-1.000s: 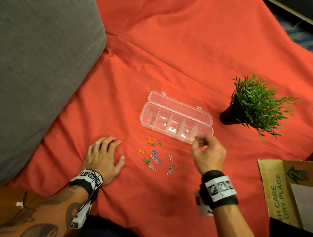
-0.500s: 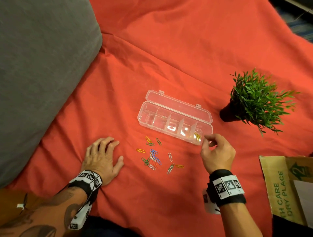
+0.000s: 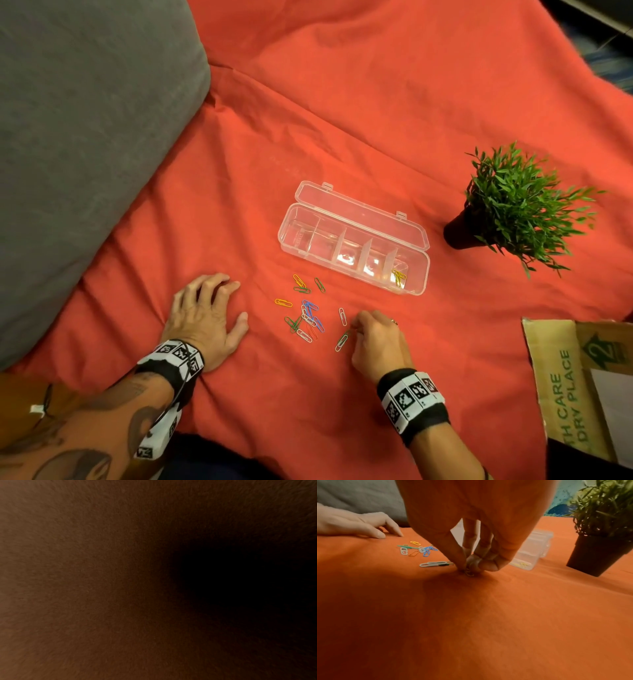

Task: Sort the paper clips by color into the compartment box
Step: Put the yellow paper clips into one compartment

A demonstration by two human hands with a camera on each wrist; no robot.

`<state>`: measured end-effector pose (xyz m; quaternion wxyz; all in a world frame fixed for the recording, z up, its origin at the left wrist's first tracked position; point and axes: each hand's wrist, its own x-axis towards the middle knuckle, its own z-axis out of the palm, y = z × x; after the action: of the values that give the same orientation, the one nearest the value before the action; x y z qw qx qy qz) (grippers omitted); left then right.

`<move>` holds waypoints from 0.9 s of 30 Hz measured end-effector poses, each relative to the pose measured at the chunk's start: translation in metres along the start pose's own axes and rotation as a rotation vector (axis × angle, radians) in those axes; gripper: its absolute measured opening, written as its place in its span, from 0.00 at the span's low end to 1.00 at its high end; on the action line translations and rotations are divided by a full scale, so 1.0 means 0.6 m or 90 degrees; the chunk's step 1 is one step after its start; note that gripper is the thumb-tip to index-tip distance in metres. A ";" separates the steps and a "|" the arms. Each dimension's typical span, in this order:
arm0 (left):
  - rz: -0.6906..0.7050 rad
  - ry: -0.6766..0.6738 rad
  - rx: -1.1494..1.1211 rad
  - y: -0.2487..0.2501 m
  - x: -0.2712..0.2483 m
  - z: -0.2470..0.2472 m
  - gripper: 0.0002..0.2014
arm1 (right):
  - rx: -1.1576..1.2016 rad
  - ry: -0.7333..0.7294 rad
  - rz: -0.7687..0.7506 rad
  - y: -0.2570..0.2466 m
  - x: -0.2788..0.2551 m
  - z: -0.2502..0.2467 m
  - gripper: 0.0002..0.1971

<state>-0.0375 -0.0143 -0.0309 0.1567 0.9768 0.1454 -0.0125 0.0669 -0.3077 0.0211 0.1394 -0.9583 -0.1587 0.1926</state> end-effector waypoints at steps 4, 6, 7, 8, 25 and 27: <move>-0.001 -0.002 0.001 0.000 0.001 0.001 0.32 | -0.044 -0.026 0.011 -0.008 -0.004 0.000 0.12; -0.001 -0.003 0.000 0.000 0.001 0.001 0.32 | -0.046 -0.036 0.010 -0.008 -0.008 0.002 0.13; 0.000 -0.002 0.000 0.000 0.001 0.001 0.32 | -0.047 -0.042 0.008 -0.007 -0.009 0.004 0.14; 0.002 -0.001 0.000 0.001 0.001 0.001 0.32 | -0.048 -0.046 0.004 -0.005 -0.010 0.006 0.15; 0.002 0.007 -0.002 -0.001 0.001 0.000 0.32 | 0.174 0.400 0.074 0.044 0.038 -0.157 0.07; 0.002 0.008 -0.002 0.000 0.001 0.000 0.32 | 0.146 0.365 0.075 0.054 0.050 -0.151 0.06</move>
<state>-0.0370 -0.0140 -0.0308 0.1572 0.9768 0.1450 -0.0059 0.1389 -0.3452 0.0810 0.2740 -0.9592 -0.0347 -0.0611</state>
